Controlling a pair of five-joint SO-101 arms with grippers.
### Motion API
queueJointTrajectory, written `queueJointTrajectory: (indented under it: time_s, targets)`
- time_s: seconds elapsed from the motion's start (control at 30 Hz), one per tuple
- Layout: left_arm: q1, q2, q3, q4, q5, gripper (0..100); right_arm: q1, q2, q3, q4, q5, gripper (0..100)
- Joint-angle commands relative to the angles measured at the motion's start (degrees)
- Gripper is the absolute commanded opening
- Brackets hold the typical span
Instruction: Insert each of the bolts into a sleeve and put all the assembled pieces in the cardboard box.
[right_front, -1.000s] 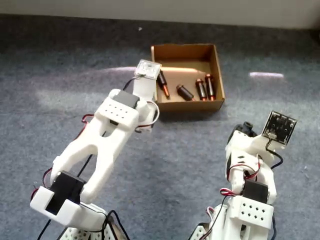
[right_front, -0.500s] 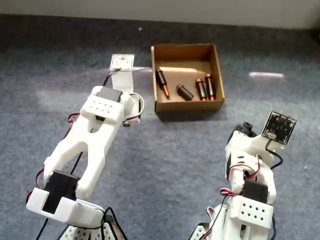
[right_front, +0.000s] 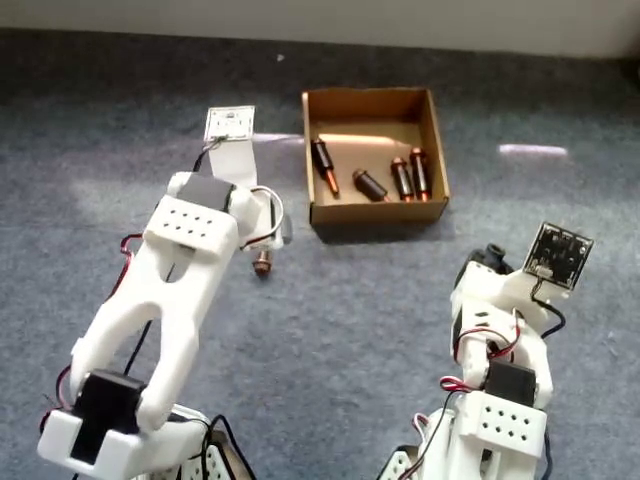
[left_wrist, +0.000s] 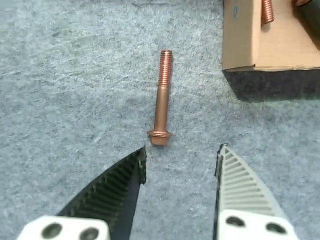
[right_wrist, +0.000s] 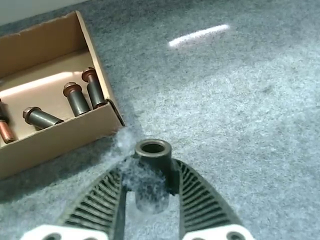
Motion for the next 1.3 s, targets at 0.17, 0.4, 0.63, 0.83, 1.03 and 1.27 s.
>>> queueJointTrajectory:
  time_s: [0.17, 0.4, 0.63, 0.83, 1.03, 1.27]
  targets:
    - [5.23, -8.04, 5.93, -5.54, 0.44, 23, -0.92, -1.45, -0.22, -1.89, 0.88, 1.0]
    - [4.70, -7.96, 9.45, -11.60, 0.53, 23, -0.92, -1.45, -0.22, -1.89, 0.88, 1.0]
    - [-3.47, -6.55, 9.63, -14.51, 0.09, 23, -0.92, -1.45, -0.31, -1.89, 0.88, 1.0]
    - [-3.47, 9.01, 1.45, -17.93, -2.46, 23, -0.92, -1.45, -0.40, -1.89, 0.88, 1.0]
    - [-4.26, 27.74, -17.89, -9.32, -4.84, 19, -0.92, -1.45, -0.48, -1.89, 0.88, 1.0]
    - [-5.67, 45.93, -39.08, 8.26, -5.10, 19, -0.92, -1.45, -0.48, -1.89, 0.88, 1.0]
